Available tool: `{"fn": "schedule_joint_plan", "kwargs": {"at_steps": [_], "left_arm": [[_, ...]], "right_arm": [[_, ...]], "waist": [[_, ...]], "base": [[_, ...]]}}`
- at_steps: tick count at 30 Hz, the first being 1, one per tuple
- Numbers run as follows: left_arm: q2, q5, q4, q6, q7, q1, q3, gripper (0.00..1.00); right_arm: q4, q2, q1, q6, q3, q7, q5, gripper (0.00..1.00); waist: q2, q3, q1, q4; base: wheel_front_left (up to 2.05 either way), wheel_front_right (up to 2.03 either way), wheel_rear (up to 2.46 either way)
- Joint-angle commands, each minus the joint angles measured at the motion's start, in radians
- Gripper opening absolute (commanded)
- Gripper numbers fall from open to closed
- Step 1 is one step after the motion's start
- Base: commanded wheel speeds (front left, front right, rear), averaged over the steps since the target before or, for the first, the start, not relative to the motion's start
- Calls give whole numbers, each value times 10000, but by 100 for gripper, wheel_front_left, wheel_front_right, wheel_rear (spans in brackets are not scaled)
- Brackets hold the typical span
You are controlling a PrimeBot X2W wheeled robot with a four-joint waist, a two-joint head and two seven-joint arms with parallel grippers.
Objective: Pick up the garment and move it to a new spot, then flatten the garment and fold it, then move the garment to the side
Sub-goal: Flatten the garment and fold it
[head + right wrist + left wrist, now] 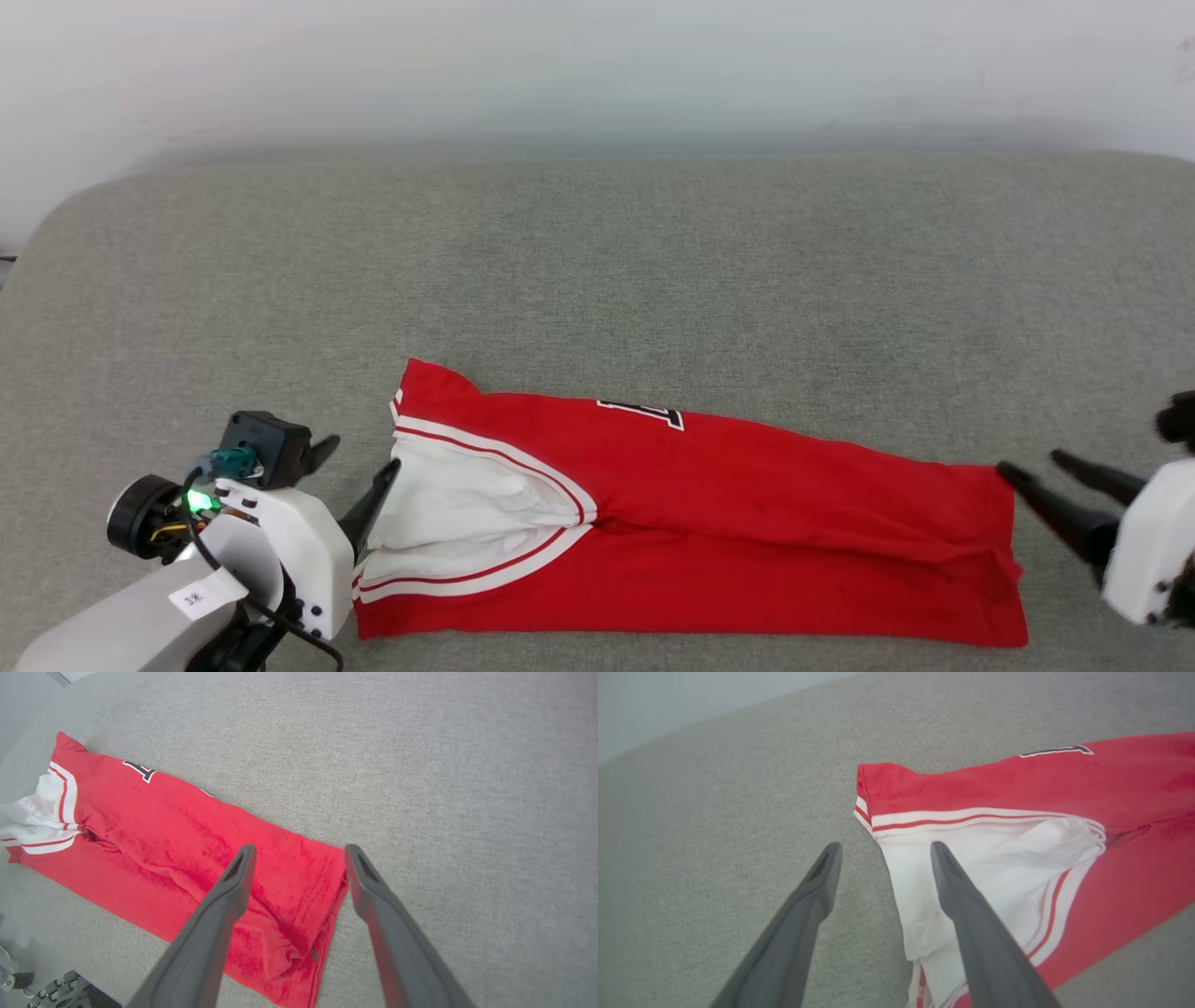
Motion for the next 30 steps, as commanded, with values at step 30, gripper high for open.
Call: {"fn": "schedule_joint_plan", "kwargs": {"at_steps": [30], "left_arm": [[-3415, 5085, -591, 2273, -1963, 3162, 5456, 100]], "right_arm": [[2286, 1579, 797, -3, -993, 1888, 1172, 100]], "waist": [[-1, 338, 1, 1191]], "base": [[0, 0, 0]]}}
